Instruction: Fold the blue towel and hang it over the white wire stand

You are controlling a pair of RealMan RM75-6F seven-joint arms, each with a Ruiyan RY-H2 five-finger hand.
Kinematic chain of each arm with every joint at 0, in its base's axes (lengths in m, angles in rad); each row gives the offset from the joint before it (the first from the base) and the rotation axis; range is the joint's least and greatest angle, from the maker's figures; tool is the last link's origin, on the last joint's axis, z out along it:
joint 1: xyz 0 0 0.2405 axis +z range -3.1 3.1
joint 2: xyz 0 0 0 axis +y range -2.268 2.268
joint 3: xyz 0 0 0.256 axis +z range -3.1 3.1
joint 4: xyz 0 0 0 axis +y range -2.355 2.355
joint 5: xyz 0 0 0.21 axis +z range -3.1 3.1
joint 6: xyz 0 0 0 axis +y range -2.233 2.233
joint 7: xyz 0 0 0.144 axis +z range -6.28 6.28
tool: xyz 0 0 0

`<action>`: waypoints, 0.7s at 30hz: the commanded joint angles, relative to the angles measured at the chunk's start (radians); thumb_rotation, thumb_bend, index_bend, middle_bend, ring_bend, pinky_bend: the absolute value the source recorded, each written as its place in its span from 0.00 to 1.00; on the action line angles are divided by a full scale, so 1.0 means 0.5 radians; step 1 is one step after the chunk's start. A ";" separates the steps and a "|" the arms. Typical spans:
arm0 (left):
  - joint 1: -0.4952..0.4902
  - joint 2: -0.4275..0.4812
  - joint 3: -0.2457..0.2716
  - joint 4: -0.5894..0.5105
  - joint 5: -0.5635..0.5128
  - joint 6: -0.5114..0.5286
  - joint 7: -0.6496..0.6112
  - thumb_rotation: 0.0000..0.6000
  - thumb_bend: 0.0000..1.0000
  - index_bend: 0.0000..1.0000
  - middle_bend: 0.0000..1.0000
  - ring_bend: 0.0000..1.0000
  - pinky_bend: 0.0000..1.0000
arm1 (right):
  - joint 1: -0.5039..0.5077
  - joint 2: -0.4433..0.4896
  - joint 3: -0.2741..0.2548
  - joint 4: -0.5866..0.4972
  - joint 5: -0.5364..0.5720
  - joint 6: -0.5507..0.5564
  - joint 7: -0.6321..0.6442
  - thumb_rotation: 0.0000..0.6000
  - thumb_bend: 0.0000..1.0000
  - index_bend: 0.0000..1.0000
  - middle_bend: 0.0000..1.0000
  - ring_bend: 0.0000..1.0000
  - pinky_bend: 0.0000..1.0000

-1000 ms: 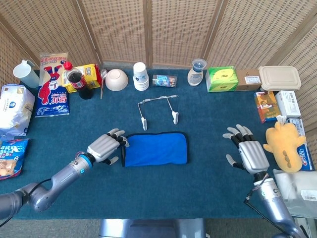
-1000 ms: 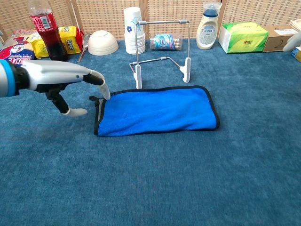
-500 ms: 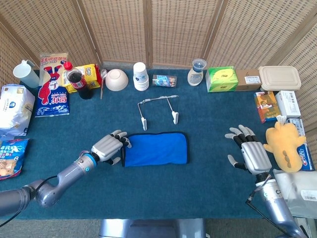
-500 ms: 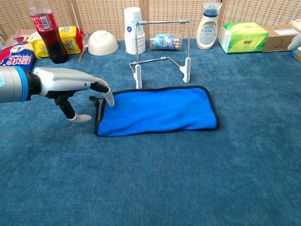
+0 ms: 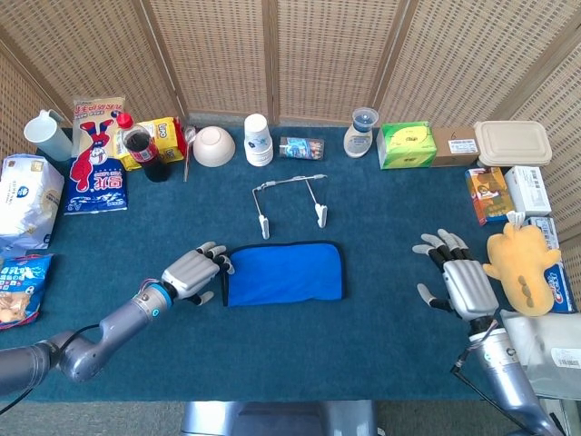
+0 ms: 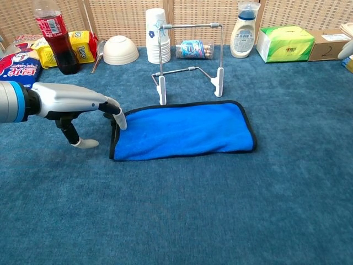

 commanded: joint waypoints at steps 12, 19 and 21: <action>0.041 0.111 0.054 -0.122 -0.015 0.102 0.001 1.00 0.25 0.22 0.23 0.05 0.00 | -0.008 -0.006 0.011 0.010 -0.017 0.000 0.033 1.00 0.33 0.25 0.17 0.02 0.00; 0.026 0.114 0.058 -0.148 -0.003 0.106 0.002 1.00 0.25 0.22 0.23 0.05 0.00 | -0.025 0.004 0.013 0.007 -0.018 0.014 0.047 1.00 0.33 0.25 0.16 0.02 0.00; 0.025 0.118 0.057 -0.156 0.001 0.115 0.002 1.00 0.25 0.22 0.23 0.05 0.00 | -0.030 0.008 0.014 0.006 -0.019 0.020 0.051 1.00 0.33 0.25 0.16 0.02 0.00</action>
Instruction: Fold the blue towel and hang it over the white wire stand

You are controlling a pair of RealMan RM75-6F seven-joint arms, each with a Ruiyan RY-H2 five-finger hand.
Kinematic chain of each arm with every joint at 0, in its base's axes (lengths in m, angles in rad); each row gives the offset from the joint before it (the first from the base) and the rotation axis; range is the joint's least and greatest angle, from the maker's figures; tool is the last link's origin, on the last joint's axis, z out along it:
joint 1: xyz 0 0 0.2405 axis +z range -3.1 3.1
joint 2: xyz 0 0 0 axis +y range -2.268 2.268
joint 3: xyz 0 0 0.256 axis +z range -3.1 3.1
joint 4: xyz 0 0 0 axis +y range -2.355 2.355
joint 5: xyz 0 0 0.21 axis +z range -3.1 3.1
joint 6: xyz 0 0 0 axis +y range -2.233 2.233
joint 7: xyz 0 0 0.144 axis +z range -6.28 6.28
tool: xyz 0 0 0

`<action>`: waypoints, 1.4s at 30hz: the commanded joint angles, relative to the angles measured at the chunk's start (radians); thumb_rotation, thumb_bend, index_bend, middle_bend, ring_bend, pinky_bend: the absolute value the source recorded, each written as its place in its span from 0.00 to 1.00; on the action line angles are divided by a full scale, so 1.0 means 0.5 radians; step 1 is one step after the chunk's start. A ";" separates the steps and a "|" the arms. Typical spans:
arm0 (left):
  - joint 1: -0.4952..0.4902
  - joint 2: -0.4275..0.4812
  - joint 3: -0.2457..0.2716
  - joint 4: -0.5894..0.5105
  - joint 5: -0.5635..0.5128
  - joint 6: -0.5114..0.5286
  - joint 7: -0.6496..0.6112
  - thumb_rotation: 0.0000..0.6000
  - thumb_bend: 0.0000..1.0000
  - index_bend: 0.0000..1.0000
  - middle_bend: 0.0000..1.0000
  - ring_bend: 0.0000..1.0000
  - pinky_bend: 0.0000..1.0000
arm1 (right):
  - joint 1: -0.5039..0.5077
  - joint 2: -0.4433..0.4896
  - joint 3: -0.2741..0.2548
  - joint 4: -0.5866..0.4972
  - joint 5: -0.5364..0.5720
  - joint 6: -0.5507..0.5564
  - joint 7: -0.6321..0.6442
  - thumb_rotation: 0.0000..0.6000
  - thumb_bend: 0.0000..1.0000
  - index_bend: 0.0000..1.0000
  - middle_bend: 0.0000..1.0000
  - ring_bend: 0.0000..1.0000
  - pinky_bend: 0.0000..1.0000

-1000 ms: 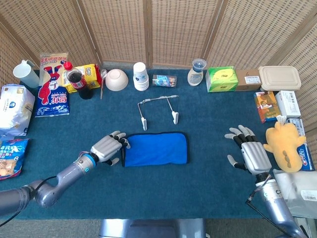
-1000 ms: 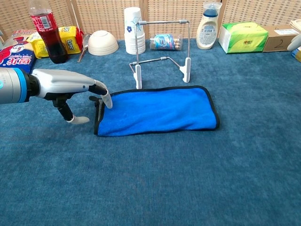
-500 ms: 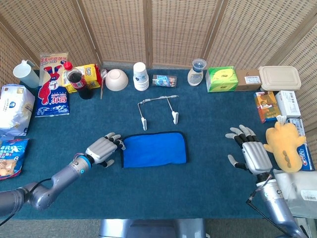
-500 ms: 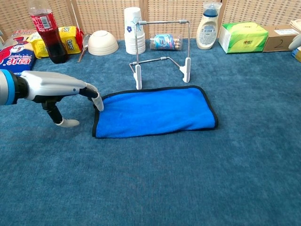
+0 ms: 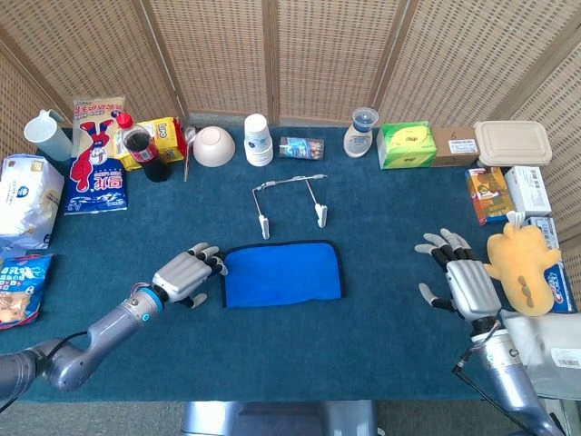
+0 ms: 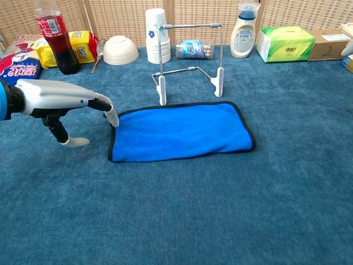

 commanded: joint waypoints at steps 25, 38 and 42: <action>-0.125 -0.159 -0.209 0.111 0.202 0.218 -0.003 1.00 0.25 0.24 0.23 0.04 0.00 | -0.076 0.029 -0.007 -0.031 -0.040 0.087 0.027 1.00 0.33 0.25 0.17 0.02 0.00; -0.333 -0.299 -0.258 0.269 0.270 0.212 0.488 1.00 0.25 0.24 0.21 0.02 0.00 | -0.117 0.062 -0.004 -0.043 -0.047 0.129 0.056 1.00 0.33 0.25 0.16 0.02 0.00; -0.381 -0.342 -0.264 0.313 0.245 0.175 0.548 1.00 0.25 0.24 0.21 0.02 0.00 | -0.127 0.073 -0.003 -0.043 -0.050 0.139 0.068 1.00 0.33 0.25 0.17 0.02 0.00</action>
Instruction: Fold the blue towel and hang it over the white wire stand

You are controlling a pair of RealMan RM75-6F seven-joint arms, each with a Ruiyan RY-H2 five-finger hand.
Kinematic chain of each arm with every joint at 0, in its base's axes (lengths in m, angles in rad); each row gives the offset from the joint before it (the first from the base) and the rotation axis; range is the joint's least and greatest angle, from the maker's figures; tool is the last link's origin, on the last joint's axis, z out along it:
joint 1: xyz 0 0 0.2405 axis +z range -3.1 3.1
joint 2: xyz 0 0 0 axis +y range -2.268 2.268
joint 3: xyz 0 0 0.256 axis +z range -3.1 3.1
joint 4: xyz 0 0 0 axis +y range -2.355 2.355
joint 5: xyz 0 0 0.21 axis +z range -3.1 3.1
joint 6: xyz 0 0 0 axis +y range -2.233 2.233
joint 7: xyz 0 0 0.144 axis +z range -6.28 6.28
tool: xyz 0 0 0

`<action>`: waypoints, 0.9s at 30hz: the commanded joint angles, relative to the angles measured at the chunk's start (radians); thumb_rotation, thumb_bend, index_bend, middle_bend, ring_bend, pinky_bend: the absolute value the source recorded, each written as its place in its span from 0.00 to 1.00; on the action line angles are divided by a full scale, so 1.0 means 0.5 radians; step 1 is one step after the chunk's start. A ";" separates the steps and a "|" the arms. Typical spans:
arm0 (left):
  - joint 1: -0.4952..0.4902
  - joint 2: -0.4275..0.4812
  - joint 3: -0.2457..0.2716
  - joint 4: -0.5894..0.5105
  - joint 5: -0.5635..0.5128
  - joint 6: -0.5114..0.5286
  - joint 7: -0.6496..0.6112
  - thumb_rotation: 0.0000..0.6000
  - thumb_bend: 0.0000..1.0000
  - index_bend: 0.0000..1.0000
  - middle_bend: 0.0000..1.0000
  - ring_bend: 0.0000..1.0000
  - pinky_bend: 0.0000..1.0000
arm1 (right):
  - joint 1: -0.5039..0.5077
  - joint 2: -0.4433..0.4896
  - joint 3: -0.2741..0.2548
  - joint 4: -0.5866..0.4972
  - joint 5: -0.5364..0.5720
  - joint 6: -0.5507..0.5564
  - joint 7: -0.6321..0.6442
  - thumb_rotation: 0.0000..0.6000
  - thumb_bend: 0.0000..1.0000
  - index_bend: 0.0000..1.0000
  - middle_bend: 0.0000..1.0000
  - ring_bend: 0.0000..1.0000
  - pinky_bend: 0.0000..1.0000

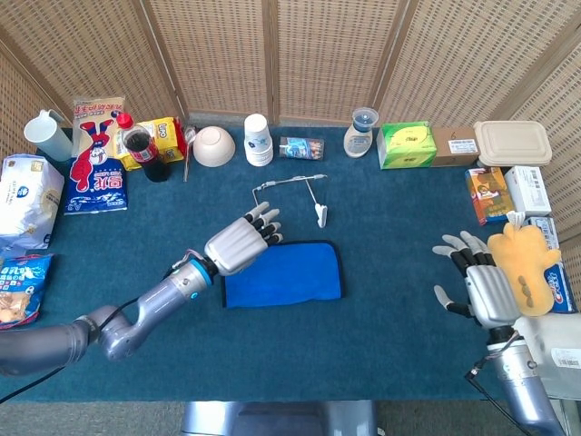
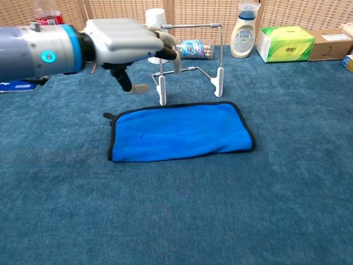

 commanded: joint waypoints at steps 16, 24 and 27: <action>-0.175 -0.126 0.019 0.225 -0.281 -0.189 0.308 1.00 0.25 0.23 0.21 0.01 0.00 | -0.066 0.048 0.002 -0.003 0.006 0.055 0.057 1.00 0.33 0.25 0.17 0.02 0.00; -0.227 -0.142 0.066 0.257 -0.417 -0.227 0.414 1.00 0.25 0.23 0.21 0.01 0.00 | -0.087 0.062 0.006 -0.007 0.011 0.066 0.071 1.00 0.33 0.25 0.17 0.02 0.00; -0.239 -0.141 0.083 0.259 -0.447 -0.227 0.432 1.00 0.25 0.23 0.21 0.01 0.00 | -0.091 0.065 0.009 -0.010 0.011 0.070 0.073 1.00 0.33 0.25 0.17 0.02 0.00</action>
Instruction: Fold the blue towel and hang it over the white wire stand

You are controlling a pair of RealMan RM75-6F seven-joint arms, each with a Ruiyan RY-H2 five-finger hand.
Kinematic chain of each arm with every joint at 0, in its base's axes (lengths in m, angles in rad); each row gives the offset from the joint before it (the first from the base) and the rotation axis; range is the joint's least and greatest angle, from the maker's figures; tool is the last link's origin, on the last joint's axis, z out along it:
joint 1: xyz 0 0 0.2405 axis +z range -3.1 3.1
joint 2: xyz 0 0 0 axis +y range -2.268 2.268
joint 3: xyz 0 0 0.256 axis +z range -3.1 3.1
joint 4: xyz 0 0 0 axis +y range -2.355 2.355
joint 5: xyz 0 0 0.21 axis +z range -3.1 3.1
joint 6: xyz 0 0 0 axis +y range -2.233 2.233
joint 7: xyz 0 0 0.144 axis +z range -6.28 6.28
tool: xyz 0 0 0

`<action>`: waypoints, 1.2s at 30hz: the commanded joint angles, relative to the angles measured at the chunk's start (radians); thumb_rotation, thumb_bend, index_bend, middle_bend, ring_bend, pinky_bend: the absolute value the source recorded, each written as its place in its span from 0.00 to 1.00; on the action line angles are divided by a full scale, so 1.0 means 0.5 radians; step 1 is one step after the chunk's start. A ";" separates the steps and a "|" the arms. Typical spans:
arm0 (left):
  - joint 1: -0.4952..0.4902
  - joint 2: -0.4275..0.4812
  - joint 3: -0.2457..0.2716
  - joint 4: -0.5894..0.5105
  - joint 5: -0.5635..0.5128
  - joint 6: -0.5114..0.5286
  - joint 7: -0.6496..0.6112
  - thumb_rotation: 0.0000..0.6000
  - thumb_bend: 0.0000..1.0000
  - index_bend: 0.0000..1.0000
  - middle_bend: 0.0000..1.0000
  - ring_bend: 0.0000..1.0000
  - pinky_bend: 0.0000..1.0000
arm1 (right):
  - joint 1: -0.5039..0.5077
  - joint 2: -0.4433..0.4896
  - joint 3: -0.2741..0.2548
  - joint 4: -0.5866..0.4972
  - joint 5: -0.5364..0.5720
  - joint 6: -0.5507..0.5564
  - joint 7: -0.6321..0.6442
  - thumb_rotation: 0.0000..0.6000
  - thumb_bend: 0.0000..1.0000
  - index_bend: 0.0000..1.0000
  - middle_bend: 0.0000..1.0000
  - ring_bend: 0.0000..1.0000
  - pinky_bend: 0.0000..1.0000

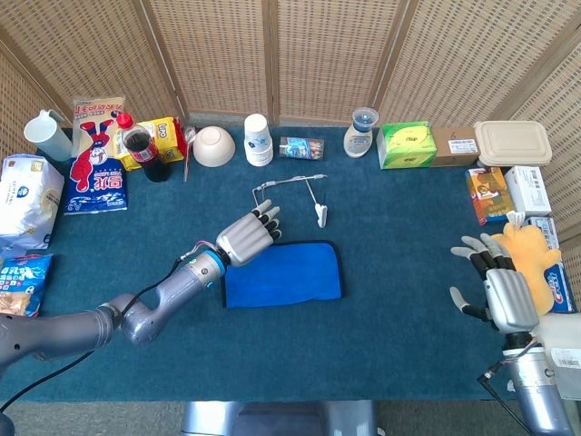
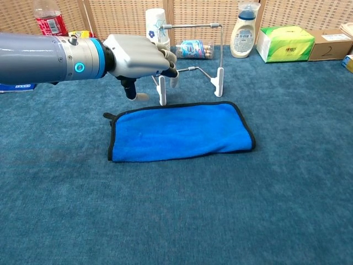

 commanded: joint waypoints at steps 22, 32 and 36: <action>-0.027 0.068 0.110 -0.026 -0.057 0.042 -0.006 1.00 0.25 0.23 0.21 0.00 0.00 | -0.014 -0.002 0.019 -0.004 0.011 -0.004 0.004 1.00 0.33 0.25 0.16 0.02 0.00; -0.020 0.109 0.140 -0.047 -0.057 0.066 -0.010 1.00 0.25 0.23 0.20 0.00 0.00 | -0.017 -0.005 0.024 -0.004 0.012 -0.007 0.008 1.00 0.33 0.25 0.17 0.01 0.00; -0.014 0.116 0.146 -0.062 -0.053 0.078 -0.024 1.00 0.25 0.23 0.20 0.00 0.00 | -0.019 -0.006 0.026 -0.003 0.013 -0.006 0.010 1.00 0.33 0.25 0.17 0.01 0.00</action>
